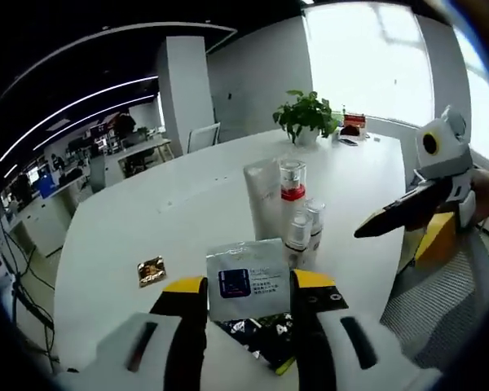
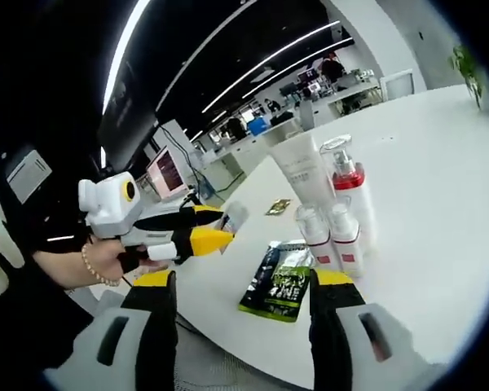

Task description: Arrange the skincare products in the storage area until every visible bottle or jar stands upright without overlapping.

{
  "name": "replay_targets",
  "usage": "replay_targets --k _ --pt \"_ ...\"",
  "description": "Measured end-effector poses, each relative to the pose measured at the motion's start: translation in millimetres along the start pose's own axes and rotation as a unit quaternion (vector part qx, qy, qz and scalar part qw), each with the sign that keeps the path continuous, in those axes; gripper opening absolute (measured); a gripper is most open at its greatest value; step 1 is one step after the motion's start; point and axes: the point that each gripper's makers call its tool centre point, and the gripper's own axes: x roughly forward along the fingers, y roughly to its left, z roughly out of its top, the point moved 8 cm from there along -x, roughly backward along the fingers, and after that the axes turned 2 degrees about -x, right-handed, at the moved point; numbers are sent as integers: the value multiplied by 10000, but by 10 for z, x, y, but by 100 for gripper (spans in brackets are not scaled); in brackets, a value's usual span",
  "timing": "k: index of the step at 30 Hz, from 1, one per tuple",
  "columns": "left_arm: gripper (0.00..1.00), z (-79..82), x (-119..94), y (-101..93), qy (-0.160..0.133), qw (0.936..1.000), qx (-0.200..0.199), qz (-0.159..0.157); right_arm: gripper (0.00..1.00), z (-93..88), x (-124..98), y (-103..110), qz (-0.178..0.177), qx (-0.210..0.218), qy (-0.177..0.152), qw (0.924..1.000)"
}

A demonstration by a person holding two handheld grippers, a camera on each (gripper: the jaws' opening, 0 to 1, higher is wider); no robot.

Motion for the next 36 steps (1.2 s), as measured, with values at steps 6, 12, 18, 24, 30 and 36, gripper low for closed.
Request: replay_targets --k 6,12,18,24,30,36 --pt "35 28 -107 -105 -46 10000 7 -62 55 65 81 98 270 114 -15 9996" --pt "35 43 -208 -165 -98 9998 112 -110 45 142 186 132 464 275 -80 9985" --pt "35 24 -300 -239 -90 9995 278 -137 35 217 281 130 605 673 -317 9954" --pt "35 26 -373 -292 -130 9994 249 -178 30 180 359 162 738 781 -233 9939" --pt "35 30 -422 -315 -150 9995 217 -148 24 141 398 204 797 914 -229 9924" --pt "35 22 -452 -327 -156 9996 186 -146 14 131 423 259 869 949 -220 9914"
